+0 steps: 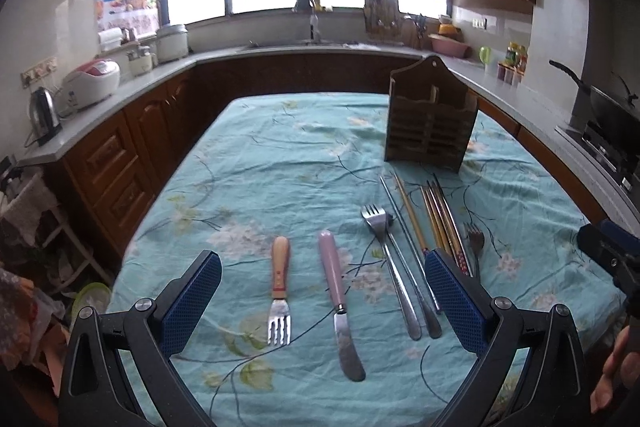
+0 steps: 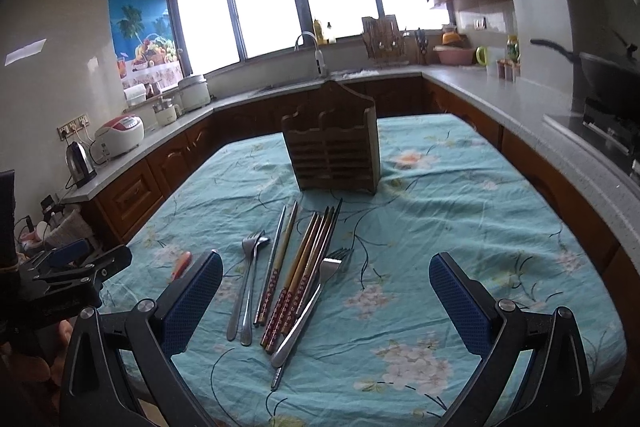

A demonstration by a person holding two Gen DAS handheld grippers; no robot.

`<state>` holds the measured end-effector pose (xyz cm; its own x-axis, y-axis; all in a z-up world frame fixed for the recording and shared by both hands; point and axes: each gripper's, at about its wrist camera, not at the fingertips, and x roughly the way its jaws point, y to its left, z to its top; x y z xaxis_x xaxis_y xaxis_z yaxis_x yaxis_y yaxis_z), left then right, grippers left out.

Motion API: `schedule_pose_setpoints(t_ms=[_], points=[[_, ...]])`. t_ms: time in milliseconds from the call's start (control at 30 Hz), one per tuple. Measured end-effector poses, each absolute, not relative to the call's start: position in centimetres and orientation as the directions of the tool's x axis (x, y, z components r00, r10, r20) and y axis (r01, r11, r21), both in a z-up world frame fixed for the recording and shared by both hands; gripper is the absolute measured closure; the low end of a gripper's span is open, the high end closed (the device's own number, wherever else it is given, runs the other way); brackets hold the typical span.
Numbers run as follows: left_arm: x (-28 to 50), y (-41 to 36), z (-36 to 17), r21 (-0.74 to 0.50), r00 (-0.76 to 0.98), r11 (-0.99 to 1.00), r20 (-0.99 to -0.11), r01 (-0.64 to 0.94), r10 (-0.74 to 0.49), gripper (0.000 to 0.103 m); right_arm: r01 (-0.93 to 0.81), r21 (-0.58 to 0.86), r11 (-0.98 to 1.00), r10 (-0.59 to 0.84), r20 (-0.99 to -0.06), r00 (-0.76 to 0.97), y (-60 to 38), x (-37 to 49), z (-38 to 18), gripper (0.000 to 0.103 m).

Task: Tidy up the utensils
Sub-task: 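Close the left tool on a silver fork while the right tool grasps another silver fork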

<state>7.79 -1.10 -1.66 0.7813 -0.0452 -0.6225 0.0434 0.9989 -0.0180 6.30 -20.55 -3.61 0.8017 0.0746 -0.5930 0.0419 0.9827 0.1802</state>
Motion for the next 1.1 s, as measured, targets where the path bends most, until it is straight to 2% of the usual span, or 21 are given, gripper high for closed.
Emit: schedule_pose_setpoints(t_ms=[167, 367, 600, 833, 1000, 1100], points=[[10.8, -0.8, -2.0, -0.039, 0.749, 0.997, -0.659, 0.06, -0.07, 0.001, 0.047, 0.196, 0.979, 0.093, -0.646, 0.758, -21.2, 8.5, -5.3, 0.0], [14.6, -0.9, -2.9, -0.061, 0.713, 0.996, -0.695, 0.069, -0.092, 0.001, 0.052, 0.214, 0.975, 0.11, -0.679, 0.726, -21.7, 11.2, -6.6, 0.009], [18.8, -1.2, -4.2, -0.096, 0.66, 0.993, -0.742, 0.074, -0.121, 0.005, 0.064, 0.203, 0.977, 0.113, -0.748, 0.654, -22.7, 15.4, -9.1, 0.038], [22.4, -2.2, -6.2, -0.096, 0.606, 0.99, -0.783, 0.101, -0.138, 0.014, 0.082, 0.243, 0.967, 0.163, -0.83, 0.533, -23.0, 17.8, -13.0, 0.053], [25.1, -3.1, -8.3, -0.107, 0.552, 0.987, -0.819, 0.121, -0.157, 0.02, 0.088, 0.281, 0.956, 0.205, -0.849, 0.486, -23.3, 18.6, -14.9, 0.063], [26.5, -3.4, -9.3, -0.117, 0.523, 0.985, -0.836, 0.125, -0.165, 0.025, 0.078, 0.285, 0.955, 0.213, -0.849, 0.483, -23.5, 19.0, -15.0, 0.074]])
